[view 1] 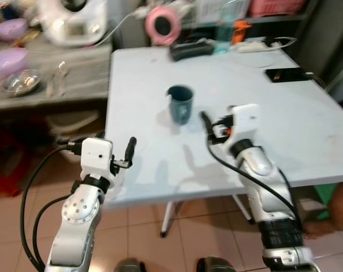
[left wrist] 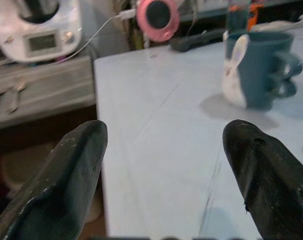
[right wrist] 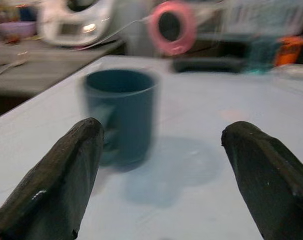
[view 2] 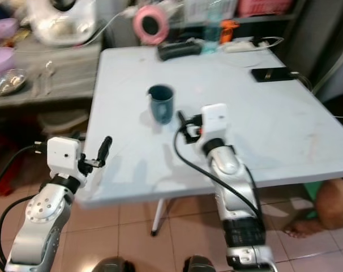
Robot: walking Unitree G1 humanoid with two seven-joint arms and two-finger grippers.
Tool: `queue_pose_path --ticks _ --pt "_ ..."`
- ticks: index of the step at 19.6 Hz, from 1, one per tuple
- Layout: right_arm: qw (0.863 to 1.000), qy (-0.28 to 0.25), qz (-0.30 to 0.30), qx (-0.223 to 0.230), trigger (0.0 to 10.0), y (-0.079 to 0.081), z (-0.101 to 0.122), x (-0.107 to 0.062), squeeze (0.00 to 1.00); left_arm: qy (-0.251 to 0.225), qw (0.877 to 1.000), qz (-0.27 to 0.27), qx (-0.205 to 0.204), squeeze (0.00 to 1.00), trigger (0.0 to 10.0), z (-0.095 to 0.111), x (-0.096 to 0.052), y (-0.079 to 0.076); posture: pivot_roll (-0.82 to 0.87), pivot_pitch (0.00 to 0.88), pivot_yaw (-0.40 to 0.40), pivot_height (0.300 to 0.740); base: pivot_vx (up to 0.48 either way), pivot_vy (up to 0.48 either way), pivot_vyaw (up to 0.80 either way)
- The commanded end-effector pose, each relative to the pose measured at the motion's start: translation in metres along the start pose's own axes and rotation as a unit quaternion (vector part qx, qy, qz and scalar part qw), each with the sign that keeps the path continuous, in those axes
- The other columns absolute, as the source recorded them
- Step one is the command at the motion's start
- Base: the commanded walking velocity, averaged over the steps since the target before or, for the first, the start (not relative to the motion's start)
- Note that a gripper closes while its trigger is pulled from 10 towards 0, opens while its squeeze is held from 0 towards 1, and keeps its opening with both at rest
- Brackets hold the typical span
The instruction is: Setting the table
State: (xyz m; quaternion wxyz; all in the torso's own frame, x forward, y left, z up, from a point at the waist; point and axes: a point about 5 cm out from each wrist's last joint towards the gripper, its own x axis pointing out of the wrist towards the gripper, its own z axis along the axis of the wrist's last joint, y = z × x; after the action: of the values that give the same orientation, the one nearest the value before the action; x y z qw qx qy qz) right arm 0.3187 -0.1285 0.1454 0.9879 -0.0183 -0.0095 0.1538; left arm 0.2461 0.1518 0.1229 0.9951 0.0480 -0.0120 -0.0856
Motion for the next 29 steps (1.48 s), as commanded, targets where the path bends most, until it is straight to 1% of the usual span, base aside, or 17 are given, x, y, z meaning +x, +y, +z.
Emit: queue_pose_path --ticks 1,3,6,8,10,12,14,15,16,17,19,22,29 --pt "1.0 -0.005 0.011 -0.004 10.0 -0.003 0.004 0.005 0.0 -0.002 1.0 0.002 0.007 0.0 10.0 0.005 -0.002 0.002 0.1 0.131 0.056 0.74 0.0 0.0 0.0" --pt "1.0 -0.002 0.014 -0.004 10.0 -0.007 0.004 0.013 0.0 0.004 1.0 -0.003 0.008 0.0 10.0 0.005 -0.006 0.001 0.11 0.148 0.059 0.74 0.0 0.0 0.0" --pt "0.999 0.002 0.036 0.0 10.0 -0.005 0.004 0.022 0.0 0.013 1.0 -0.005 0.012 0.0 10.0 0.006 -0.013 0.003 0.13 0.172 0.065 0.74 0.0 0.0 0.0" --pt "0.998 0.002 0.058 0.002 10.0 0.0 0.007 0.028 0.0 0.019 1.0 -0.007 0.014 0.0 10.0 0.006 -0.016 0.004 0.14 0.192 0.069 0.74 0.0 0.0 0.0" --pt "0.996 -0.001 0.085 0.003 10.0 0.01 0.012 0.037 0.0 0.025 1.0 -0.009 0.015 0.0 10.0 0.006 -0.021 0.003 0.15 0.203 0.069 0.74 0.0 0.0 0.0" --pt "0.994 -0.004 0.107 0.004 10.0 0.018 0.017 0.042 0.0 0.028 0.999 -0.009 0.015 0.0 10.0 0.006 -0.023 0.003 0.15 0.206 0.067 0.74 0.0 0.0 0.0" --pt "0.993 -0.008 0.114 0.004 10.0 0.022 0.022 0.047 0.0 0.031 0.999 -0.01 0.015 0.0 10.0 0.006 -0.023 0.002 0.15 0.21 0.066 0.74 0.0 0.0 0.0" --pt "0.994 -0.005 0.105 -0.004 4.5 0.021 0.024 0.05 0.0 0.031 0.999 -0.011 0.014 0.0 10.0 0.006 -0.024 0.002 0.15 0.211 0.065 0.74 0.0 0.0 0.0" --pt "0.996 -0.003 0.093 -0.008 1.5 0.019 0.025 0.053 0.0 0.031 0.999 -0.014 0.012 0.0 10.0 0.007 -0.024 0.001 0.15 0.212 0.064 0.74 0.0 0.0 0.0" --pt "0.997 0.003 0.072 -0.002 0.0 0.013 0.026 0.055 0.0 0.033 0.999 -0.02 0.008 0.0 10.0 0.007 -0.025 0.0 0.15 0.215 0.063 0.74 0.0 0.0 0.0" --pt "0.998 0.008 0.061 0.002 0.0 0.01 0.025 0.056 0.0 0.034 0.999 -0.025 0.005 0.0 10.0 0.007 -0.025 -0.001 0.15 0.217 0.063 0.74 0.0 0.0 0.0" --pt "1.0 0.009 0.03 0.003 0.0 0.001 0.025 0.057 0.0 0.033 0.999 -0.031 0.001 0.0 10.0 0.008 -0.024 -0.003 0.14 0.218 0.063 0.74 0.0 0.0 0.0" --pt "1.0 0.002 0.016 -0.005 0.0 -0.006 0.03 0.061 0.0 0.034 0.999 -0.03 0.001 0.0 10.0 0.008 -0.023 -0.003 0.15 0.215 0.062 0.74 0.0 0.0 0.0"
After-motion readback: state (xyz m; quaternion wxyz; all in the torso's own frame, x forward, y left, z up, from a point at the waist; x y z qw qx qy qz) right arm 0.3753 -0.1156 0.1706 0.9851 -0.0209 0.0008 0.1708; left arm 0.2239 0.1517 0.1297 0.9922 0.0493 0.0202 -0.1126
